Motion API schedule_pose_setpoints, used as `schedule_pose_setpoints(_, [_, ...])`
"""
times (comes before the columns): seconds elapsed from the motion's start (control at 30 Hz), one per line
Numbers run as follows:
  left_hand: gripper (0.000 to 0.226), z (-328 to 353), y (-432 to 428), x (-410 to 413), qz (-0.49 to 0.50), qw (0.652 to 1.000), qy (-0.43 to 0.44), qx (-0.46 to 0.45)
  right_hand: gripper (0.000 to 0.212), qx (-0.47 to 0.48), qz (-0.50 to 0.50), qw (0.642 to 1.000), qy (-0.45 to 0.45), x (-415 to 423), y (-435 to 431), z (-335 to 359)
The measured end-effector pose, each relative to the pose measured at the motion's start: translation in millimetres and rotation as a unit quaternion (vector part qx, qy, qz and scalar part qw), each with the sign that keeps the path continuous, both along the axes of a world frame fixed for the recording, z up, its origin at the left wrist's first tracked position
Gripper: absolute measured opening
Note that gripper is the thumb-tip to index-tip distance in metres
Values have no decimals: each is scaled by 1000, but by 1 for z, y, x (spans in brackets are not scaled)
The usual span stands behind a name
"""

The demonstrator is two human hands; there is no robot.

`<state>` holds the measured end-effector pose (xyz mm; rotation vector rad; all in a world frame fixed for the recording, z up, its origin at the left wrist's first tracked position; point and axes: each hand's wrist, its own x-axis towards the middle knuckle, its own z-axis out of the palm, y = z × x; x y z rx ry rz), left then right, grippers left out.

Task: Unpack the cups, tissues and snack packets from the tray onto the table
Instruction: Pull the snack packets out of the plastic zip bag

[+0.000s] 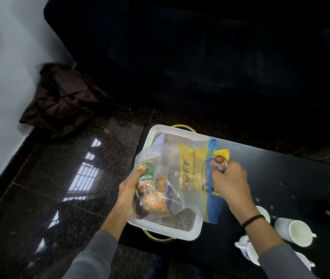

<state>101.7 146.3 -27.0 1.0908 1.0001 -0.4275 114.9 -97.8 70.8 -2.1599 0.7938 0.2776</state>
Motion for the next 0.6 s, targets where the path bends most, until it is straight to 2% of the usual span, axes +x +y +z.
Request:
schedule_pose_setpoints(0.1, [39, -10, 9, -7, -8, 1000, -12, 10, 28, -62, -70, 995, -33, -4, -6, 14])
schedule_pose_setpoints(0.2, [19, -19, 13, -10, -17, 999, -36, 14, 33, -158, -143, 973, -90, -6, -12, 20])
schedule_pose_setpoints(0.27, [12, -24, 11, -10, -20, 999, -46, 18, 25, -177, -161, 963, -126, -6, -17, 19])
schedule_pose_setpoints(0.47, [29, -29, 2, -7, -30, 997, -49, 55, 6, -191, -160, 936, -249, 0, -16, 20])
schedule_pose_setpoints(0.6, [41, -27, 6, -7, -47, 996, -53, 61, 2, -143, -160, 917, -335, 9, -17, 20])
